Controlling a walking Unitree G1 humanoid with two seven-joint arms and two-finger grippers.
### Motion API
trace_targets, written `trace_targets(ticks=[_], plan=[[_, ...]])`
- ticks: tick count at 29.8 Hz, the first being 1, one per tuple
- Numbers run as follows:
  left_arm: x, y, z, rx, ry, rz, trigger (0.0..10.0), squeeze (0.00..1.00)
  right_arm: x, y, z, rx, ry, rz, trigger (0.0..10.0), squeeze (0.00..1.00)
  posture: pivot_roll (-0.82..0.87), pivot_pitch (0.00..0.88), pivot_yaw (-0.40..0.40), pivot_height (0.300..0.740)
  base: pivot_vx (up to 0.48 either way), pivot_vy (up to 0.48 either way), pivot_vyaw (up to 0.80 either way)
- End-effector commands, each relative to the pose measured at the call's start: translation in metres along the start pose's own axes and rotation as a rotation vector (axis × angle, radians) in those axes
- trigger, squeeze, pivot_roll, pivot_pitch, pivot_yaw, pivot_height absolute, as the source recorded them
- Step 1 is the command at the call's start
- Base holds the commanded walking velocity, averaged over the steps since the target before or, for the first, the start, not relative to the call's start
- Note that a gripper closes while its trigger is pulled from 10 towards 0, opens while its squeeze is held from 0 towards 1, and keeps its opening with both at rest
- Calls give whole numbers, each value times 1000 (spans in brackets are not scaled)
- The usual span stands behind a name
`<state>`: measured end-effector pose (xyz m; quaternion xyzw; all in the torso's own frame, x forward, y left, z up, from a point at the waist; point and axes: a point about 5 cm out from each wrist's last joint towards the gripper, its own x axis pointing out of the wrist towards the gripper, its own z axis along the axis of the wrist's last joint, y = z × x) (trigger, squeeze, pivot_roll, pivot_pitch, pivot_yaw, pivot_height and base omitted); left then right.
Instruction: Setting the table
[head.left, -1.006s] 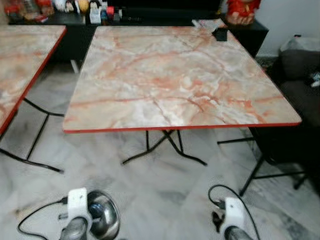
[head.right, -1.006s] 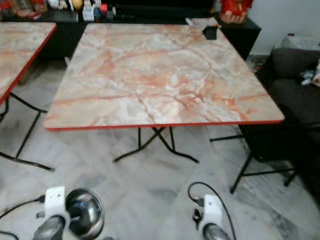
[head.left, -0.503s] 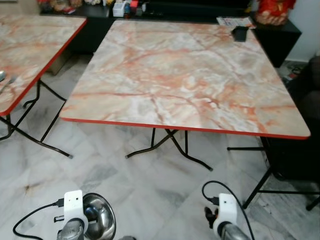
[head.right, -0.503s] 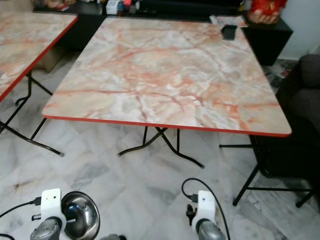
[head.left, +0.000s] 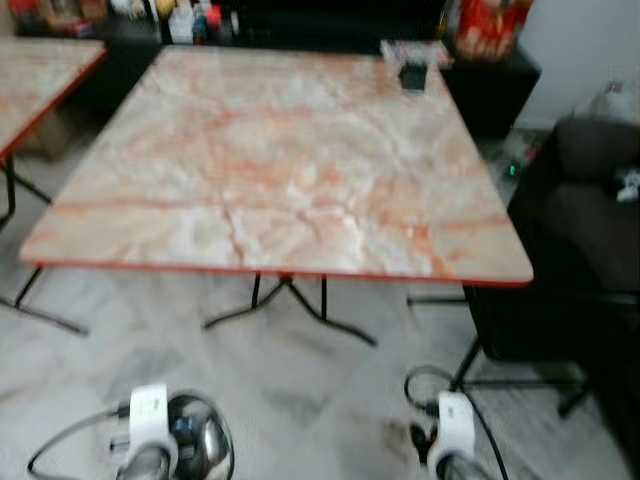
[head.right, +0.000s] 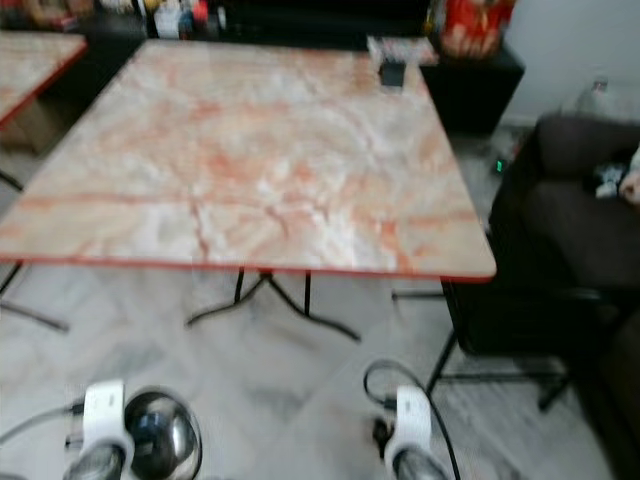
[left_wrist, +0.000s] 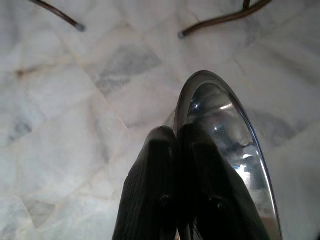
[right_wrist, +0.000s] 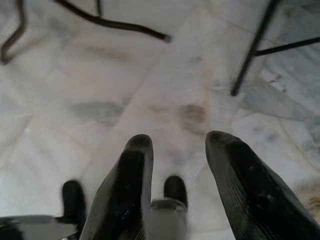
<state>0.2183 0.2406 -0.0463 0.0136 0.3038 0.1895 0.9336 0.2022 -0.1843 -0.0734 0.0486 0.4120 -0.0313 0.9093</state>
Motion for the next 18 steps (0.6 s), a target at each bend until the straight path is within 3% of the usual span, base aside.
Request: trace_targets(ticks=[1, 5, 7, 11, 12, 14, 15, 18], plan=[[-1, 19, 2, -10, -41, 127, 10000, 0, -2, -5, -6, 4, 18, -15, 10000, 0, 48, 143, -53, 740, 0, 0, 0], [-1, 42, 18, -47, -142, 314, 10000, 0, -2, -6, -6, -4, 19, -13, 10000, 0, 56, 144, -57, 740, 0, 0, 0], [-3, 59, 33, -62, -238, 430, 10000, 0, -2, -6, -5, -15, 21, -10, 10000, 0, 68, 145, -64, 740, 0, 0, 0], [-6, 79, 59, -58, -376, 549, 10000, 0, -1, -5, -3, -24, 19, -1, 10000, 0, 83, 145, -70, 740, 0, 0, 0], [-9, 89, 74, -56, -450, 619, 10000, 0, -1, -4, -2, -28, 18, 2, 10000, 0, 91, 145, -73, 740, 0, 0, 0], [-10, 91, 77, -56, -466, 637, 10000, 0, -1, -4, -2, -28, 17, 3, 10000, 0, 91, 145, -73, 740, 0, 0, 0], [-17, 101, 99, -46, -573, 716, 10000, 0, 0, -3, 0, -36, 17, 10, 10000, 0, 101, 146, -79, 740, 0, 0, 0], [-31, 116, 134, -42, -725, 829, 10000, 0, 0, -1, 1, -43, 15, 17, 10000, 0, 106, 145, -81, 740, 0, 0, 0]])
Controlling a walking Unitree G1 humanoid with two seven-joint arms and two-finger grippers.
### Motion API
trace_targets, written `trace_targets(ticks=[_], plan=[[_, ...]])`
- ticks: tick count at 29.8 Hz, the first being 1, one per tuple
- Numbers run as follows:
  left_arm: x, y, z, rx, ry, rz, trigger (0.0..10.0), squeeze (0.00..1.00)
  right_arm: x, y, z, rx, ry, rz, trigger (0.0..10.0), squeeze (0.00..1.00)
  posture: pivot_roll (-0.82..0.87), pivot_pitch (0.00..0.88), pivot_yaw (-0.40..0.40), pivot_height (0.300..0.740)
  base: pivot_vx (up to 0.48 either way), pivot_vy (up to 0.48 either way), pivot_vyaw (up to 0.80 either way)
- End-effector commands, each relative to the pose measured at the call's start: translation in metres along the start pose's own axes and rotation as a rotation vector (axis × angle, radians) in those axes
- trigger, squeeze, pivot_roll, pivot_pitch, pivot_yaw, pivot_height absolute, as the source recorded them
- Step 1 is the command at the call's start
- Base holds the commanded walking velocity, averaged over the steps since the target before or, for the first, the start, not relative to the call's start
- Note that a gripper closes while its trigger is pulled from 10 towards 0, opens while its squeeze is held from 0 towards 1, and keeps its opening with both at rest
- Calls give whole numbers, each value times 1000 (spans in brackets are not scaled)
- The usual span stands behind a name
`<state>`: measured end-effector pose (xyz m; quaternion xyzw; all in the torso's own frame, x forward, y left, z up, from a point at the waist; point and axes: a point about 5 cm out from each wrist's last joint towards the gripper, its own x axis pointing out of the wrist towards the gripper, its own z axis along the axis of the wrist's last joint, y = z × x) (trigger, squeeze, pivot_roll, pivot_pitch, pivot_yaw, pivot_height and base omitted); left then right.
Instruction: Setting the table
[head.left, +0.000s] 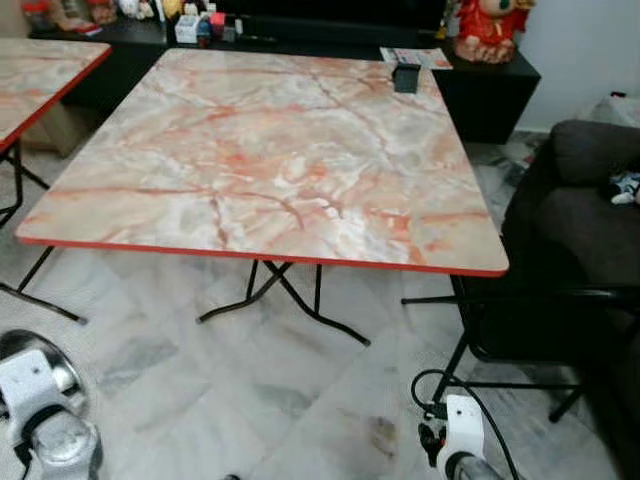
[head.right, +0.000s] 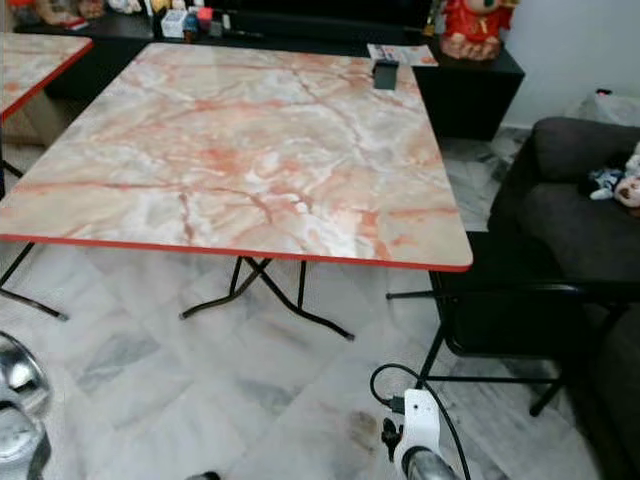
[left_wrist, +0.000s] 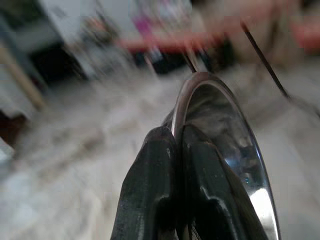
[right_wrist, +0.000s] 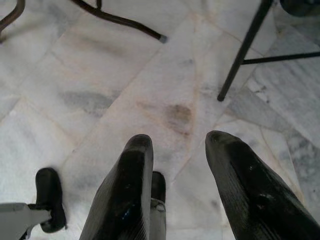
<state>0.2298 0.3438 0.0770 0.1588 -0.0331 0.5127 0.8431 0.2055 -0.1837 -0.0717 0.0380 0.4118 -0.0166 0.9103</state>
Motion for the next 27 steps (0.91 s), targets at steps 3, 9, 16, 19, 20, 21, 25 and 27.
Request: trace_targets(ticks=[3, 9, 16, 19, 20, 21, 25, 27], plan=[[29, 16, 62, -29, -250, 175, 10000, 0, 0, -1, -1, -18, 15, 6, 10000, 0, 112, 142, -84, 740, 0, 0, 0], [37, -3, 137, -232, -448, 53, 10000, 0, 0, 0, -1, -17, 15, 8, 10000, 0, 114, 138, -81, 740, 0, 0, 0], [8, -71, 179, -631, -293, -390, 10000, 0, 0, 2, 0, 1, 10, 3, 10000, 0, 94, 132, -68, 740, 0, 0, 0], [1, -89, 169, -906, -37, -398, 10000, 0, 0, 1, 0, 8, 10, -2, 10000, 0, 85, 131, -65, 740, 0, 0, 0], [-3, -98, 168, -957, 22, -436, 10000, 0, 0, 1, -1, 10, 10, -3, 10000, 0, 85, 131, -67, 740, 0, 0, 0], [-5, -103, 167, -984, 56, -464, 10000, 0, 0, 0, -1, 11, 11, -4, 10000, 0, 85, 131, -67, 740, 0, 0, 0], [-22, -124, 167, -1042, 152, -593, 10000, 0, 0, 0, -1, 10, 12, -6, 10000, 0, 81, 129, -67, 740, 0, 0, 0], [-39, -141, 167, -1116, 258, -706, 10000, 0, 0, 0, -1, 12, 11, -8, 10000, 0, 80, 129, -66, 740, 0, 0, 0]])
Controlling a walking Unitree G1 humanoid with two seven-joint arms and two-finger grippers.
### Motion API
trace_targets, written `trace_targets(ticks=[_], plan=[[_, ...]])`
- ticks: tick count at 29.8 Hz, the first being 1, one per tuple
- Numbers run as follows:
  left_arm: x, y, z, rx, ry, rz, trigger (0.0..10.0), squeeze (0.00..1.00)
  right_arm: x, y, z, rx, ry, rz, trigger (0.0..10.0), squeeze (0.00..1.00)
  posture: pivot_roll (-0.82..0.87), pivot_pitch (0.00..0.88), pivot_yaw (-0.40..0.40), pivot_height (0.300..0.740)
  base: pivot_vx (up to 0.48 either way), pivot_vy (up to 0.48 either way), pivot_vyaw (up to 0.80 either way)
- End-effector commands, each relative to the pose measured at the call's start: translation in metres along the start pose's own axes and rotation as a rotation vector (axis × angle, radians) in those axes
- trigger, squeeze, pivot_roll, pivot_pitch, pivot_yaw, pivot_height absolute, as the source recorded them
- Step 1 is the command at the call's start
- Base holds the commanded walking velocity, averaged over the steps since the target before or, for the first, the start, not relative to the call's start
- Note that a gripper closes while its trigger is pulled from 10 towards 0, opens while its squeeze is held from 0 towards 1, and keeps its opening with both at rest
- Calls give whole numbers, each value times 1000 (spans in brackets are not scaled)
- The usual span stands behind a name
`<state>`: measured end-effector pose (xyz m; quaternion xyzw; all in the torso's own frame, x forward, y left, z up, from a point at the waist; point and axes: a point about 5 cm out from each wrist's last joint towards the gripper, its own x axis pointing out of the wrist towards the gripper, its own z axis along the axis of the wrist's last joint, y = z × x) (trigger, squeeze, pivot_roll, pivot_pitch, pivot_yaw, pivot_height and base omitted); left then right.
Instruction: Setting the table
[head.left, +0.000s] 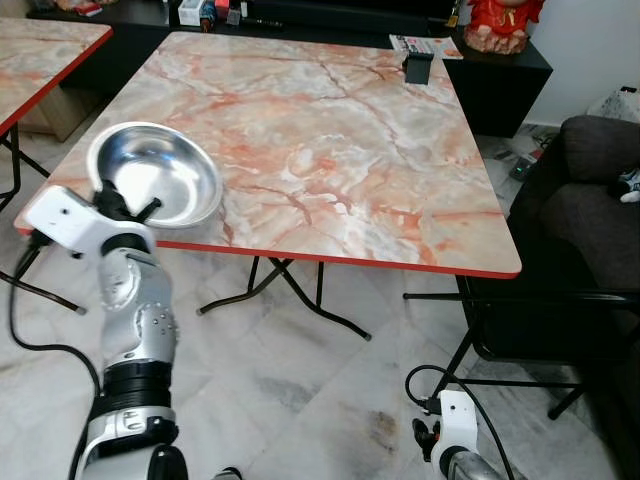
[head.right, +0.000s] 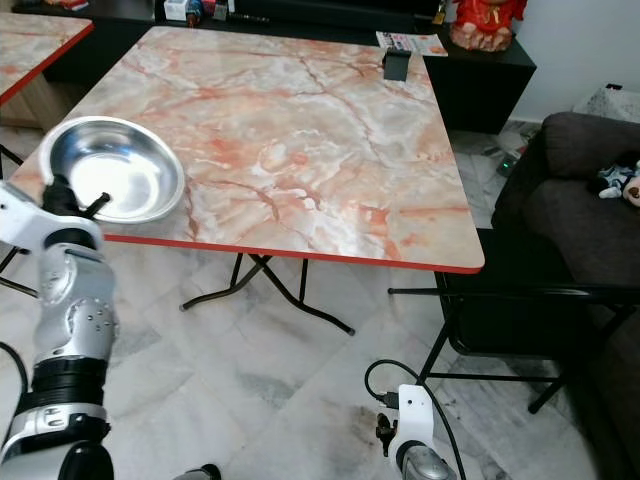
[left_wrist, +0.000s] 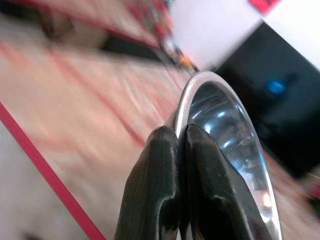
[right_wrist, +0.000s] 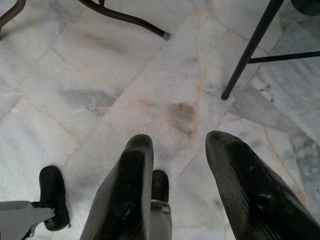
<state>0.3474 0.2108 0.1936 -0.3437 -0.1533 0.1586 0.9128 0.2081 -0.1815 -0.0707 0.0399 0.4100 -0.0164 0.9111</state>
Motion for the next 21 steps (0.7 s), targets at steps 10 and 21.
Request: trace_targets(ticks=[10, 21], plan=[[-20, -50, -63, -29, 315, -242, 10000, 0, -1, 0, -3, 33, 4, -8, 10000, 0, 71, 129, -53, 740, 55, 0, 0], [-16, -54, -56, -44, 303, -278, 10000, 0, -1, 0, -6, 39, 9, -13, 10000, 0, 68, 128, -43, 740, 316, 0, 0]])
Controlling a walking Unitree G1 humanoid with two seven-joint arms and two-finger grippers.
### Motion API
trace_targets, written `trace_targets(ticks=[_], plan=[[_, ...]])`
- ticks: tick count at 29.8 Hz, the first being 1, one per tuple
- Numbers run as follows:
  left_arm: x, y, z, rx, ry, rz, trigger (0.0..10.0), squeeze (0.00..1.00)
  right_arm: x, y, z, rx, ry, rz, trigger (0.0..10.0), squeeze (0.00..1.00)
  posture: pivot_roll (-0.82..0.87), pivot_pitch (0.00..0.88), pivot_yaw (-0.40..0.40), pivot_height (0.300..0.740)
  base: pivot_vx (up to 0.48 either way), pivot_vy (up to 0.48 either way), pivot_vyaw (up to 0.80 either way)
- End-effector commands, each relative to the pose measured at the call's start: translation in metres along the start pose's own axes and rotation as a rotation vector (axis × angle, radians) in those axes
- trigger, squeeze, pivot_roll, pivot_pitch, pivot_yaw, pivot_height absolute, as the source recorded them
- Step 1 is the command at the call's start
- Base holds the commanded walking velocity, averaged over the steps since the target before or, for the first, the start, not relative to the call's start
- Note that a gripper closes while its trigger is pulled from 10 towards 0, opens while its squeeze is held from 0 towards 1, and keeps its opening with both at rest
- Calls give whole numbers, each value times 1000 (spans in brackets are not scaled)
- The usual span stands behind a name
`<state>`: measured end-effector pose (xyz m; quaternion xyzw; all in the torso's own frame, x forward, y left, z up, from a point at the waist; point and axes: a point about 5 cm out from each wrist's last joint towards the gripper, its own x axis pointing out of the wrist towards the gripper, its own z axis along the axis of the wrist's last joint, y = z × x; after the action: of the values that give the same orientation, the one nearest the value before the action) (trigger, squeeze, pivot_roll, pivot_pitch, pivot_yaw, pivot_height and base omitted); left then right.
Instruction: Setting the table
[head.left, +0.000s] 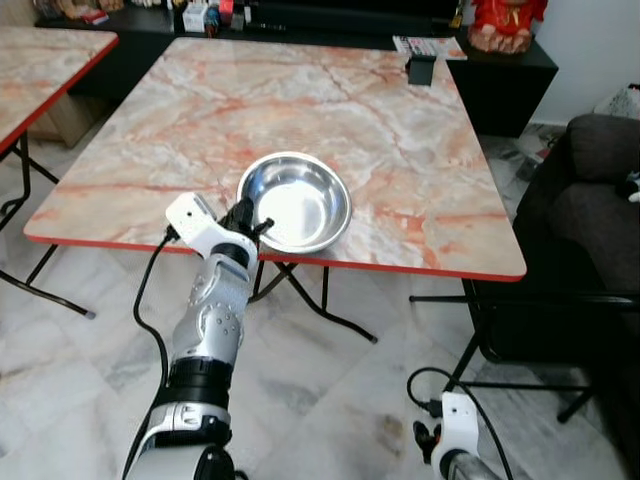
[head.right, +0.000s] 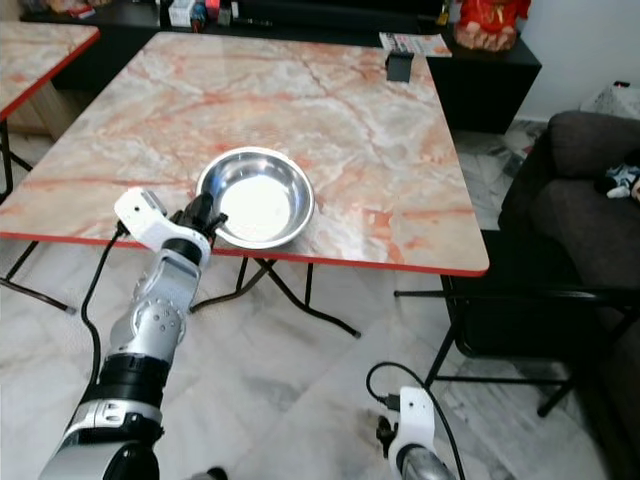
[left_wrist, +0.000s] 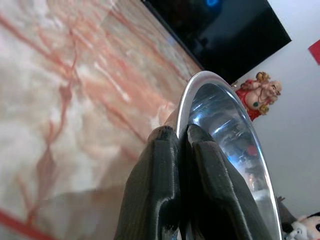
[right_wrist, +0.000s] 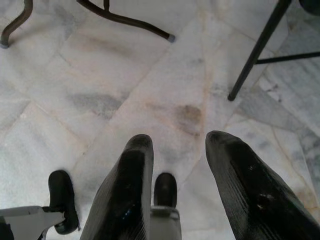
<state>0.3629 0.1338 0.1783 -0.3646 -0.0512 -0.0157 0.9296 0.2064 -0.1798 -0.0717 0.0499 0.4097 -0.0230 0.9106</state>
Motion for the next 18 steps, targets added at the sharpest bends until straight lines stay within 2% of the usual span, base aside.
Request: trace_targets(ticks=[1, 18], plan=[[3, -6, 7, 13, -19, -28, 10000, 0, -1, -1, -4, 17, 10, -10, 10000, 0, 69, 128, -44, 740, 341, 0, 0], [3, -10, 5, 9, -13, -56, 10000, 0, 0, 0, -3, 13, 9, -8, 10000, 0, 67, 124, -46, 740, 350, 0, 0]])
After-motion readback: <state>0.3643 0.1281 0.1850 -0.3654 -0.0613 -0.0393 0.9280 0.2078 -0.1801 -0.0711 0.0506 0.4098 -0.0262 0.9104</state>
